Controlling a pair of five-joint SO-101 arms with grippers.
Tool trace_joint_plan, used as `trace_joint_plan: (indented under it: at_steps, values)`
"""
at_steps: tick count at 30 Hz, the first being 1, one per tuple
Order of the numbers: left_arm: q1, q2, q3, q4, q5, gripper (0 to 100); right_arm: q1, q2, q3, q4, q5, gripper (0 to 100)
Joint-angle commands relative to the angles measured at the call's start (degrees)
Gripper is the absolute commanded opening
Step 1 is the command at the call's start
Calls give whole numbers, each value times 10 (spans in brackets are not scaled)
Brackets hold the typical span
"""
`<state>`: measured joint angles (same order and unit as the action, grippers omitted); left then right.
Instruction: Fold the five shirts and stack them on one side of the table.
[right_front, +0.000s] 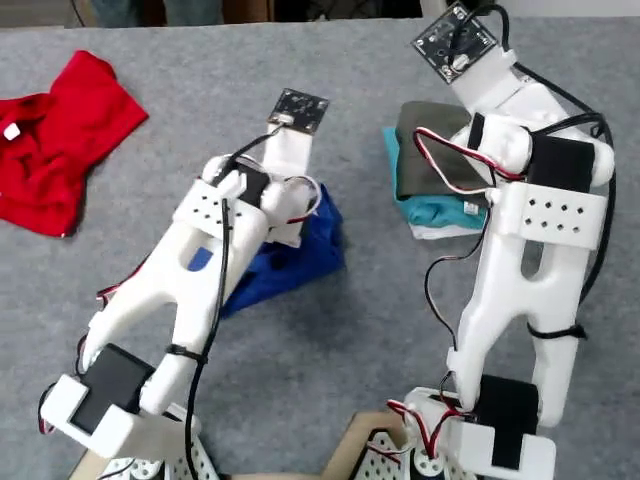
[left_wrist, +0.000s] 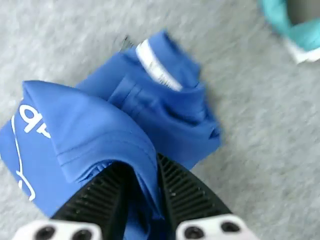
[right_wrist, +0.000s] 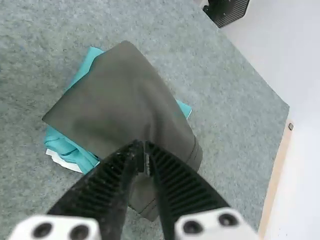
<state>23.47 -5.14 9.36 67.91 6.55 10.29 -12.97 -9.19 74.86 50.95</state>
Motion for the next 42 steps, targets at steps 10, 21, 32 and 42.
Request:
trace_joint_plan:
  at_steps: [10, 21, 32, 42]
  values:
    - [48, 34, -51, -74, 8, 30, 18, -24, -30, -9, 4, 15]
    - [44, 87, -167, 24, 105, 244, 18, -23, -31, -9, 5, 15]
    - [-176, 92, -411, 220, 112, 76, -141, 25, -96, 145, -81, 15]
    - [-199, 93, -44, -38, 54, 30, -288, 240, -28, 153, -321, 15]
